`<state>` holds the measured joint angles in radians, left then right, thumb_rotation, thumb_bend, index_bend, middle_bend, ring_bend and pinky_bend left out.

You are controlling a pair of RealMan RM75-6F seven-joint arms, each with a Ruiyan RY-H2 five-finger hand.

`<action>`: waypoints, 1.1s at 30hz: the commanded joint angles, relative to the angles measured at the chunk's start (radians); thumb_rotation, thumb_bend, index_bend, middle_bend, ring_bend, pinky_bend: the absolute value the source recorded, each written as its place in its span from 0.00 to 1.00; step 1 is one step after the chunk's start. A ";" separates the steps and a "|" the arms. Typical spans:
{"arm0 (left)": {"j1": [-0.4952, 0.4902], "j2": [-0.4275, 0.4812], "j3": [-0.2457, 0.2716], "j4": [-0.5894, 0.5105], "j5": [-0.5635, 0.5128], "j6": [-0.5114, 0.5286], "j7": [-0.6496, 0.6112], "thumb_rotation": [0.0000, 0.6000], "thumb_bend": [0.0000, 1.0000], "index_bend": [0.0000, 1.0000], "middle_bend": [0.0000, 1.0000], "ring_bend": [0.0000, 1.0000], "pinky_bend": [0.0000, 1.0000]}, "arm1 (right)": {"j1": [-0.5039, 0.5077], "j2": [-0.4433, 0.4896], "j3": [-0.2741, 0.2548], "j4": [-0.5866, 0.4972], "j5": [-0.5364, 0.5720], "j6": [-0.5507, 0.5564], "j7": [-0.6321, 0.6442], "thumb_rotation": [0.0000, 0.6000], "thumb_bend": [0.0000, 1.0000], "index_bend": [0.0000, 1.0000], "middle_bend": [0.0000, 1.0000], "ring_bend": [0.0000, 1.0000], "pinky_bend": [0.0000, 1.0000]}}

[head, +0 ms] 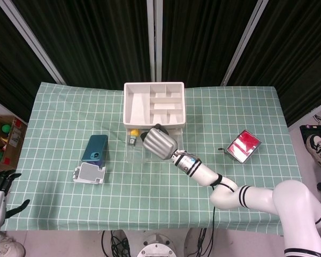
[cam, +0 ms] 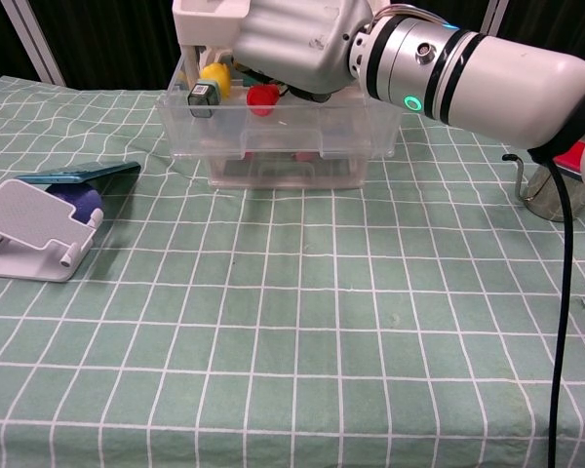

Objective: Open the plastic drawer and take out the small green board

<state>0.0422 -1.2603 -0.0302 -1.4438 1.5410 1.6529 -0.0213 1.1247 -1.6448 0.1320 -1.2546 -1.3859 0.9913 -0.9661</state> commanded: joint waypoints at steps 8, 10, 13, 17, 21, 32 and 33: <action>0.001 0.004 -0.001 -0.003 0.003 0.003 0.004 1.00 0.00 0.25 0.19 0.14 0.21 | -0.055 0.083 -0.020 -0.134 -0.098 0.090 0.067 1.00 0.46 0.65 0.99 0.97 0.97; 0.000 0.005 -0.002 -0.005 0.006 0.004 0.006 1.00 0.00 0.25 0.19 0.14 0.21 | -0.075 0.110 -0.024 -0.179 -0.120 0.121 0.078 1.00 0.46 0.65 0.99 0.97 0.97; -0.002 0.008 -0.002 -0.011 0.011 0.005 0.013 1.00 0.00 0.25 0.19 0.14 0.21 | -0.116 0.161 -0.034 -0.257 -0.165 0.186 0.102 1.00 0.46 0.65 0.99 0.97 0.97; -0.006 0.018 -0.003 -0.027 0.021 0.006 0.028 1.00 0.00 0.25 0.19 0.14 0.21 | -0.193 0.228 -0.057 -0.353 -0.250 0.312 0.163 1.00 0.46 0.65 0.99 0.97 0.97; -0.011 0.028 -0.004 -0.049 0.028 0.007 0.046 1.00 0.00 0.25 0.19 0.14 0.21 | -0.268 0.271 -0.097 -0.417 -0.317 0.401 0.248 1.00 0.45 0.65 0.99 0.97 0.97; -0.020 0.034 0.003 -0.105 0.047 -0.002 0.099 1.00 0.00 0.25 0.19 0.14 0.21 | -0.406 0.228 -0.305 -0.373 -0.479 0.379 0.482 1.00 0.45 0.63 0.99 0.97 0.97; -0.020 0.035 0.003 -0.108 0.048 -0.002 0.102 1.00 0.00 0.25 0.19 0.14 0.21 | -0.410 0.212 -0.312 -0.352 -0.487 0.367 0.487 1.00 0.45 0.63 0.99 0.97 0.97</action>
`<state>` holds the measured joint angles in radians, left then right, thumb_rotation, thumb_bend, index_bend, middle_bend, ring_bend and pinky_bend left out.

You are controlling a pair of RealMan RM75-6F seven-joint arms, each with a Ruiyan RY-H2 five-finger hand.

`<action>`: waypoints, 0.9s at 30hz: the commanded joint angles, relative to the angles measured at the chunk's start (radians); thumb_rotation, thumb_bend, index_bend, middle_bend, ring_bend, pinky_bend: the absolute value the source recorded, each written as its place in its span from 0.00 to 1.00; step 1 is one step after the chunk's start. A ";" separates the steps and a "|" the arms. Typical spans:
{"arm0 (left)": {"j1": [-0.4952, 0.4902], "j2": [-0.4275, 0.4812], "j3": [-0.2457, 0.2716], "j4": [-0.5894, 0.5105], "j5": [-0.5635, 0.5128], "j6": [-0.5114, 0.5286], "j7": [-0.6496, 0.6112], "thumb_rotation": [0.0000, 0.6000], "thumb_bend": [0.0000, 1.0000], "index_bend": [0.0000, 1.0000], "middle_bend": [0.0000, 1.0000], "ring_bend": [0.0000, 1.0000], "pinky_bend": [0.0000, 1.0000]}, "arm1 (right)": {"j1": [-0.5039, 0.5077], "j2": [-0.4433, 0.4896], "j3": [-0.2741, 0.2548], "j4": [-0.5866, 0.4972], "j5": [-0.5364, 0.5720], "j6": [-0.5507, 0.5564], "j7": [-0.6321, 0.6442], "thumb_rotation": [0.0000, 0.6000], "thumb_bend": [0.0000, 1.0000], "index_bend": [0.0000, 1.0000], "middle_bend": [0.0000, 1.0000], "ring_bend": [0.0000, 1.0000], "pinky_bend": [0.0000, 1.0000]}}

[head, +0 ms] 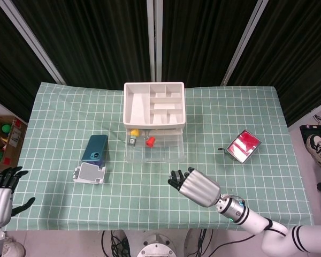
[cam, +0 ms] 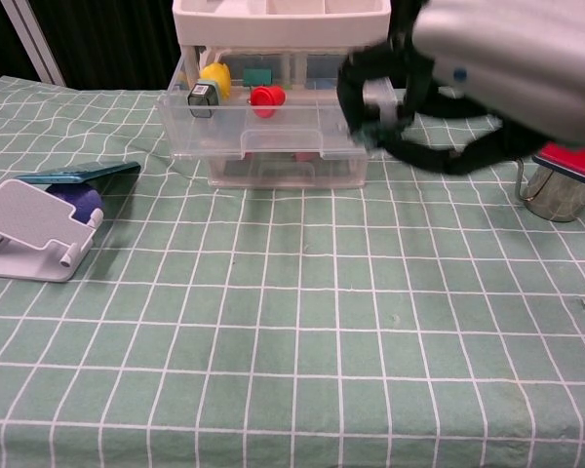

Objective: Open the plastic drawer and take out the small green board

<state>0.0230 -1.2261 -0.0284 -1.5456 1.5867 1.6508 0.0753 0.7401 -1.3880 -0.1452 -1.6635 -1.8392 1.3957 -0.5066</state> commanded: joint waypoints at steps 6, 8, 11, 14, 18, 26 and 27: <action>0.000 0.005 0.004 -0.019 0.006 0.002 0.018 1.00 0.00 0.25 0.19 0.14 0.21 | -0.030 -0.153 -0.025 0.177 -0.041 -0.123 0.054 1.00 0.45 0.60 0.99 0.97 0.96; 0.001 0.005 0.005 -0.020 0.005 0.001 0.018 1.00 0.00 0.25 0.19 0.14 0.21 | -0.026 -0.183 -0.011 0.212 -0.039 -0.149 0.048 1.00 0.45 0.59 0.99 0.97 0.96; 0.002 0.002 0.005 -0.017 0.006 0.003 0.016 1.00 0.00 0.25 0.19 0.14 0.21 | -0.020 -0.227 0.007 0.253 -0.033 -0.183 0.046 1.00 0.45 0.53 0.99 0.97 0.96; 0.003 -0.001 0.006 -0.011 0.004 0.003 0.010 1.00 0.00 0.25 0.19 0.14 0.21 | -0.017 -0.267 0.024 0.292 -0.025 -0.209 0.047 1.00 0.45 0.47 0.99 0.97 0.96; 0.005 -0.004 0.007 -0.002 0.006 0.005 0.003 1.00 0.00 0.25 0.19 0.14 0.21 | -0.021 -0.298 0.043 0.326 -0.010 -0.227 0.036 1.00 0.34 0.26 0.99 0.97 0.95; 0.004 -0.007 0.005 0.012 0.005 0.006 -0.012 1.00 0.00 0.25 0.19 0.14 0.21 | -0.080 -0.196 0.058 0.208 -0.011 -0.129 0.025 1.00 0.13 0.00 0.98 0.96 0.94; 0.003 -0.009 0.005 0.014 0.005 0.005 -0.013 1.00 0.00 0.25 0.19 0.14 0.21 | -0.094 -0.172 0.057 0.185 -0.018 -0.097 0.030 1.00 0.13 0.00 0.98 0.96 0.94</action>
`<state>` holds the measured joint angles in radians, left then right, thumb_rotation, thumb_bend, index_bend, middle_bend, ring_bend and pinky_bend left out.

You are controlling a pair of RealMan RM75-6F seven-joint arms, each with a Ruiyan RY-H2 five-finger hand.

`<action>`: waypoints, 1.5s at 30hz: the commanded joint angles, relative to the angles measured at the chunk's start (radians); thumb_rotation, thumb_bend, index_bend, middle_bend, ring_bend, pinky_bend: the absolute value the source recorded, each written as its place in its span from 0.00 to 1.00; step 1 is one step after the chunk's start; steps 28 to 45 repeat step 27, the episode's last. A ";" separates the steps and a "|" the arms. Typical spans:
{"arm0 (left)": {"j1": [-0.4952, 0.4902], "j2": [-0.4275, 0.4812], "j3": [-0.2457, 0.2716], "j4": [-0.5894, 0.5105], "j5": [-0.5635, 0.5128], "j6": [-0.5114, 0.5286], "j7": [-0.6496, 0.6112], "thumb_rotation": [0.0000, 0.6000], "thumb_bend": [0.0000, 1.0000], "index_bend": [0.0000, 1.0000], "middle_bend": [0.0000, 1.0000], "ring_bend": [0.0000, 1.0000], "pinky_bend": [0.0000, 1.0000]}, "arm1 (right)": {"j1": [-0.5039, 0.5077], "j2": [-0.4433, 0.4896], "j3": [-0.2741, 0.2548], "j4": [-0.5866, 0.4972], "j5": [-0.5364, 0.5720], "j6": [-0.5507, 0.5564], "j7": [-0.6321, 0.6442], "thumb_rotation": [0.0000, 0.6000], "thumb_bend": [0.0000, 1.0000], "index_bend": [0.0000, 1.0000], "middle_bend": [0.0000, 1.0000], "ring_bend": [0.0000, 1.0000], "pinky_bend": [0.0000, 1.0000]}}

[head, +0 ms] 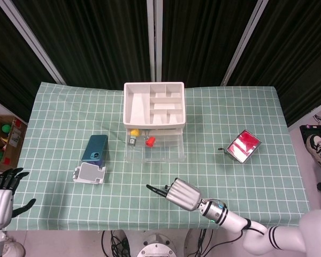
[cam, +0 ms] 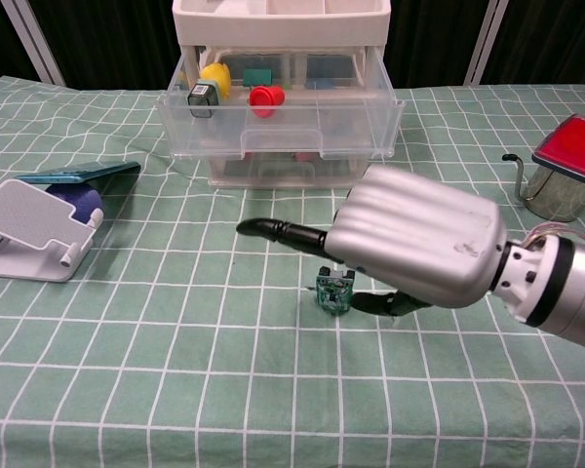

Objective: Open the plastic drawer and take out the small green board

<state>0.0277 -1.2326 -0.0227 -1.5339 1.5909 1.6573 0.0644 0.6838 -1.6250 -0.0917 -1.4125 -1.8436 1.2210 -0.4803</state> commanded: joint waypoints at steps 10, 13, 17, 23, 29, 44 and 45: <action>-0.018 -0.023 -0.007 0.022 0.002 -0.018 -0.008 1.00 0.00 0.25 0.19 0.14 0.21 | -0.297 0.377 -0.038 -0.235 0.055 0.445 0.166 1.00 0.18 0.17 0.64 0.60 0.71; -0.027 -0.026 -0.007 0.019 0.005 -0.029 -0.002 1.00 0.00 0.25 0.19 0.14 0.21 | -0.355 0.448 -0.052 -0.250 0.153 0.442 0.255 1.00 0.18 0.05 0.32 0.23 0.31; -0.034 -0.024 -0.006 0.009 0.010 -0.036 0.016 1.00 0.00 0.25 0.19 0.14 0.21 | -0.415 0.493 -0.060 -0.230 0.249 0.417 0.378 1.00 0.18 0.00 0.06 0.00 0.02; -0.039 -0.024 -0.003 -0.007 0.009 -0.046 0.042 1.00 0.00 0.25 0.19 0.14 0.21 | -0.479 0.478 -0.052 -0.152 0.270 0.424 0.521 1.00 0.18 0.00 0.00 0.00 0.00; -0.043 -0.027 -0.005 -0.013 0.003 -0.053 0.051 1.00 0.00 0.25 0.19 0.14 0.21 | -0.495 0.475 -0.043 -0.136 0.270 0.407 0.557 1.00 0.18 0.00 0.00 0.00 0.00; -0.043 -0.027 -0.005 -0.013 0.003 -0.053 0.051 1.00 0.00 0.25 0.19 0.14 0.21 | -0.495 0.475 -0.043 -0.136 0.270 0.407 0.557 1.00 0.18 0.00 0.00 0.00 0.00; -0.043 -0.027 -0.005 -0.013 0.003 -0.053 0.051 1.00 0.00 0.25 0.19 0.14 0.21 | -0.495 0.475 -0.043 -0.136 0.270 0.407 0.557 1.00 0.18 0.00 0.00 0.00 0.00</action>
